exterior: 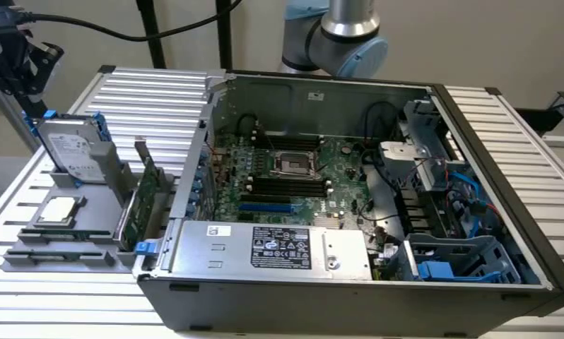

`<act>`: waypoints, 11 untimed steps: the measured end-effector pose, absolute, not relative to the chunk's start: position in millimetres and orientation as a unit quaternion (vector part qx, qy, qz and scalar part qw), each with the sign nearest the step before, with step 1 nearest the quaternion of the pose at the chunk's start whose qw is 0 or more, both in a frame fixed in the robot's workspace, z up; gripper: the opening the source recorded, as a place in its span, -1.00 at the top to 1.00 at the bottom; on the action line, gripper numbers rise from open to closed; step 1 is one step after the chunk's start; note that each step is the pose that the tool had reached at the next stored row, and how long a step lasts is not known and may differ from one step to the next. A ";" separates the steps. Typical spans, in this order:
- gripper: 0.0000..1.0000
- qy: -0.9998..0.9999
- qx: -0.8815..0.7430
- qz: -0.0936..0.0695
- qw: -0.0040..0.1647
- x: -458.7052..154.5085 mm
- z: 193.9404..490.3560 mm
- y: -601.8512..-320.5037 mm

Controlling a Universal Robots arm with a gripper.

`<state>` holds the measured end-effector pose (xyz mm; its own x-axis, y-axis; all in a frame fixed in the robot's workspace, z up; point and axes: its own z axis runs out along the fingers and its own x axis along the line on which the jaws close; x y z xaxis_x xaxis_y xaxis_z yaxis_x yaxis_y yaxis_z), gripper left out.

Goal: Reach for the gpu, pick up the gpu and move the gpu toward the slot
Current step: 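Reach for the gpu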

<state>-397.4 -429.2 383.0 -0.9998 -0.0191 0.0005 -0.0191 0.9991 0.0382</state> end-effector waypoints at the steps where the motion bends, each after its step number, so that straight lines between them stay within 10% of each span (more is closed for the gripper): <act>1: 0.79 -1.000 0.010 -0.019 0.000 -397.4 383.0 -429.2; 11: 0.79 -1.000 0.010 -0.019 0.000 -389.0 381.5 -447.4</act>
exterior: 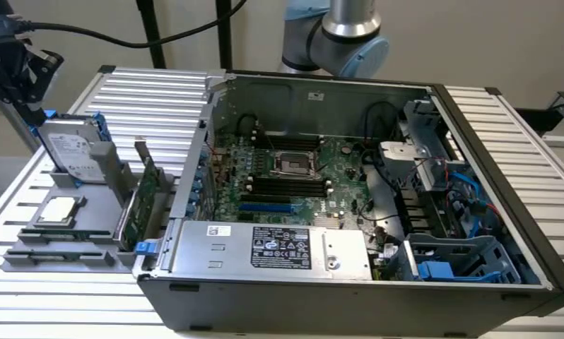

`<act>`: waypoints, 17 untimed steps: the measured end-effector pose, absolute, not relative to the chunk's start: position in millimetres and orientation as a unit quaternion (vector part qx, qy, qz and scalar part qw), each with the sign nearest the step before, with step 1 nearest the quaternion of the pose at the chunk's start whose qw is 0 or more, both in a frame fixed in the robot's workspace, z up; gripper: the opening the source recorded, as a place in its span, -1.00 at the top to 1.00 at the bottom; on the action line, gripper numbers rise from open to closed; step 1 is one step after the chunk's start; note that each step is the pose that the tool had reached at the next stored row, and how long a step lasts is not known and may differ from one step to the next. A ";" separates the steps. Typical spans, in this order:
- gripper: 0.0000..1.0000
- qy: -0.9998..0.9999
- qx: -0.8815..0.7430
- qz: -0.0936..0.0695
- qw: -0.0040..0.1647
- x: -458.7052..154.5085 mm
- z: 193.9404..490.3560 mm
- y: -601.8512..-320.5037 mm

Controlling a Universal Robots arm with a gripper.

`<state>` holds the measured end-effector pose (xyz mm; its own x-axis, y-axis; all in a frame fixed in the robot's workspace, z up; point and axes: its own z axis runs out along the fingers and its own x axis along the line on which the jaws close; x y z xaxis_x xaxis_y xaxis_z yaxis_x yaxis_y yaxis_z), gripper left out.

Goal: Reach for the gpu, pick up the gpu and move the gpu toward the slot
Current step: 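Reach for the gpu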

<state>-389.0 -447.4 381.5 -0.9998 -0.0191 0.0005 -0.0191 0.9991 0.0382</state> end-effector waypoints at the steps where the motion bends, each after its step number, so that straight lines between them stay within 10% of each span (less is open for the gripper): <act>1: 0.79 -1.000 0.010 -0.019 0.000 -386.0 380.9 -450.2; 17: 0.79 -1.000 0.010 -0.018 0.000 -312.0 353.7 -456.8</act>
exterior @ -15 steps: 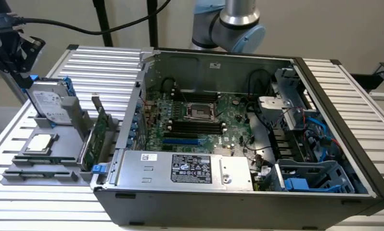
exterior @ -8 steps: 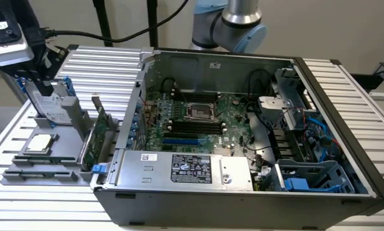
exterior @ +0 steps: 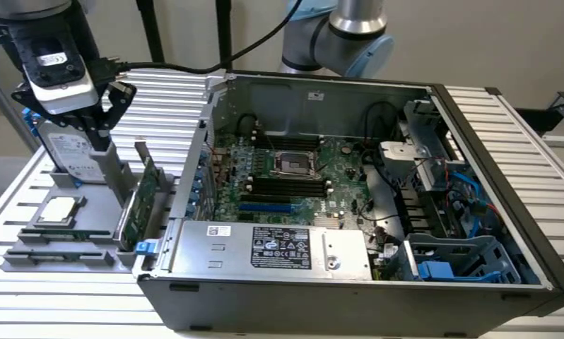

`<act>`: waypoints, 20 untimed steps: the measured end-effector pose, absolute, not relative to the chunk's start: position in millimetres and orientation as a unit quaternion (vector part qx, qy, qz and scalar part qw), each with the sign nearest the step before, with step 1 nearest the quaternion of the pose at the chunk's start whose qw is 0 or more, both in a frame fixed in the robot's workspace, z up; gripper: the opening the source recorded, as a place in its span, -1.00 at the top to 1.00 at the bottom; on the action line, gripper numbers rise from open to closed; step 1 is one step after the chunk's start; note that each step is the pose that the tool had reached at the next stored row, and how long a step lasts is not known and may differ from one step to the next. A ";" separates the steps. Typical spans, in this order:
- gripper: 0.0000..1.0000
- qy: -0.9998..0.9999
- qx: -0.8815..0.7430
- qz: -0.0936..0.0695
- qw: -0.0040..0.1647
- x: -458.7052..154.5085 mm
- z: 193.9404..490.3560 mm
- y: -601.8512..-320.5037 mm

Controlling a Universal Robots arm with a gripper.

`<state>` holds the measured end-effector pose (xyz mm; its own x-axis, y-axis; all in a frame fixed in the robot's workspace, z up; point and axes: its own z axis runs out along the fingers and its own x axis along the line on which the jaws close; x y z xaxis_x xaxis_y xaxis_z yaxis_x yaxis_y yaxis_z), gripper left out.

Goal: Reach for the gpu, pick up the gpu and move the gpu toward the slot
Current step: 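Reach for the gpu, then pick up the gpu and move the gpu toward the slot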

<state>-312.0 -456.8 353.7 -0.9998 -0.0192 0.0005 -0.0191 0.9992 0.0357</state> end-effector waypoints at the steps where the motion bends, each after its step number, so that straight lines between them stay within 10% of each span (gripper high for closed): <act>1: 0.79 -1.000 0.010 -0.018 0.000 -307.5 351.9 -457.0; 20: 0.76 -1.000 0.010 -0.018 0.000 -302.1 348.5 -457.3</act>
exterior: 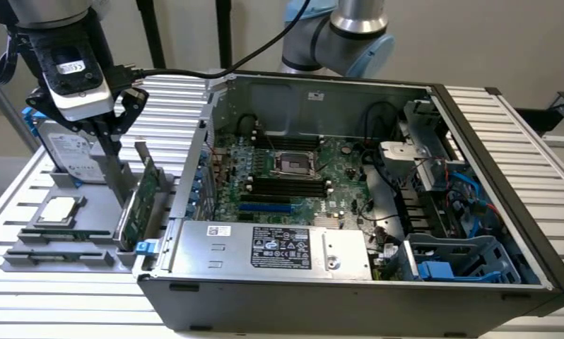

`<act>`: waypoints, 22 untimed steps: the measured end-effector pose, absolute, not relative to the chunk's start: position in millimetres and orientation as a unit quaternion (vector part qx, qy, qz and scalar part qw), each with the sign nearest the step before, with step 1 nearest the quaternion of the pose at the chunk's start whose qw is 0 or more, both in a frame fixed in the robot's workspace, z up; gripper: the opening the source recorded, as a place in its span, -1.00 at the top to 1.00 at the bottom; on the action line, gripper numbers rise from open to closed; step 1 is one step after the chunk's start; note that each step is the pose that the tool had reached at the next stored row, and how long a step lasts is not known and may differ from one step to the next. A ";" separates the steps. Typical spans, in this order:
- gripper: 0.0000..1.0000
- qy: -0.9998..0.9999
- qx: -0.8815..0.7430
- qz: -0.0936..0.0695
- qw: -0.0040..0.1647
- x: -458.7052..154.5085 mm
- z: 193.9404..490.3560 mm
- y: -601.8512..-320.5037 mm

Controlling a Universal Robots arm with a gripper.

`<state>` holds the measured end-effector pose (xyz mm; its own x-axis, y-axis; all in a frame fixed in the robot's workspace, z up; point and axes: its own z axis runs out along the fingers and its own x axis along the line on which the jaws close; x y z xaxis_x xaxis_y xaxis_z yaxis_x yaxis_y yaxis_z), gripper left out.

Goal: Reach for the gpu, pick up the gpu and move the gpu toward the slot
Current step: 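Pick up the gpu and move the gpu toward the slot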

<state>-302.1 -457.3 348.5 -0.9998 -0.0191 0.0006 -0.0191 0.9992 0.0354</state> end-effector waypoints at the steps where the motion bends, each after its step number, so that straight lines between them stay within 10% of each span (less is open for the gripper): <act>1: 0.65 -1.000 0.010 -0.018 0.000 -302.0 348.5 -457.3; 9: 0.04 -1.000 0.009 -0.015 0.000 -303.8 344.0 -457.3; 22: 0.04 -1.000 0.007 -0.013 -0.002 -310.6 320.4 -457.3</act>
<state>-310.6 -457.3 320.4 -0.9999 -0.0133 -0.0036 -0.0134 0.9996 0.0264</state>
